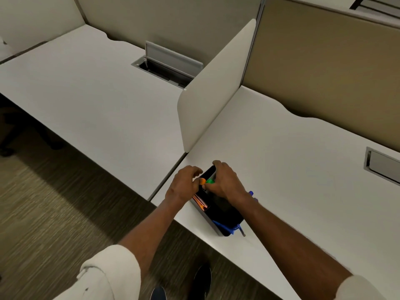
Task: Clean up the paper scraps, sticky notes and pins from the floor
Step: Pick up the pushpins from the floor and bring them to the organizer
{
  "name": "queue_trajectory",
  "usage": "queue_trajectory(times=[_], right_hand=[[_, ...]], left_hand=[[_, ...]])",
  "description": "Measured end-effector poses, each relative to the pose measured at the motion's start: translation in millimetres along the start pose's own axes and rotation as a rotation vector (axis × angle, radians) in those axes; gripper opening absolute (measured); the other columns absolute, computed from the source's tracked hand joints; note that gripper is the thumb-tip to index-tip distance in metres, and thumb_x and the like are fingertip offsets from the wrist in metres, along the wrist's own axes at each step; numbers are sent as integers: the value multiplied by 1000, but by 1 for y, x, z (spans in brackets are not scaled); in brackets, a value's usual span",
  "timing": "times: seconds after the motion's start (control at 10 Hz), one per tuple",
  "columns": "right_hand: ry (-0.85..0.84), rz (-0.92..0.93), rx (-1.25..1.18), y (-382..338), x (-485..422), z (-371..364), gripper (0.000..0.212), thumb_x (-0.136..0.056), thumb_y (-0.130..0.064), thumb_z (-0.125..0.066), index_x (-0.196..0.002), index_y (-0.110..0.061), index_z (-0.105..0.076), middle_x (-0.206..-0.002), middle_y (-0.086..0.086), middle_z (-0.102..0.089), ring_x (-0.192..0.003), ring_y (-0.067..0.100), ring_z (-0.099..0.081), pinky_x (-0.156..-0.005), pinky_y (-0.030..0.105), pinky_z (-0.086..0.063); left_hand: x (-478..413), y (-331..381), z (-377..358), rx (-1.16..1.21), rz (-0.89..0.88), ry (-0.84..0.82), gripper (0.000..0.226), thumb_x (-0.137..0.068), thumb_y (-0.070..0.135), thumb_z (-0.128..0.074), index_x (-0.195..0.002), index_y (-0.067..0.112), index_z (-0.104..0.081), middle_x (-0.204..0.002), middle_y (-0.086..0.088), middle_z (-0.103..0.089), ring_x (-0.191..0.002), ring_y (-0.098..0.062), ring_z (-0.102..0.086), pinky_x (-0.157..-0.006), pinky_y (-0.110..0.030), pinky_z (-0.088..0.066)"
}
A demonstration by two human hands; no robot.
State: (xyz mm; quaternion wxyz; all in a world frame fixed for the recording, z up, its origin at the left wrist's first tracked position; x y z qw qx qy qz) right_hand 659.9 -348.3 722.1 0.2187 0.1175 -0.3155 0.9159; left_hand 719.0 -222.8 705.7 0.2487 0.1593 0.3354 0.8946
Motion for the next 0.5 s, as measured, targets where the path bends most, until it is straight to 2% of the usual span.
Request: queue_trajectory(times=[0.2, 0.5], right_hand=[[85, -29, 5, 2, 2, -7, 88, -79, -43, -80, -146, -13, -32, -142, 11, -46, -128, 30, -49, -103, 41, -46], [215, -12, 27, 1, 30, 10, 65, -87, -37, -72, -139, -12, -41, -140, 7, -45, -124, 26, -51, -97, 36, -48]], left_hand=[[6, -11, 12, 38, -15, 27, 30, -97, 13, -58, -127, 14, -64, -121, -2, -67, -112, -15, -63, -99, -36, -53], [27, -2, 18, 19, -85, 13, 36, -101, 22, -54, -137, 17, -56, -134, -1, -61, -126, -15, -55, -109, -31, -44]])
Point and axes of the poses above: each hand's wrist, its own x-axis away from the middle knuckle, its own z-axis out of the back of the hand, y = z × x, the point moved 9 cm from there along -x, towards the middle knuckle
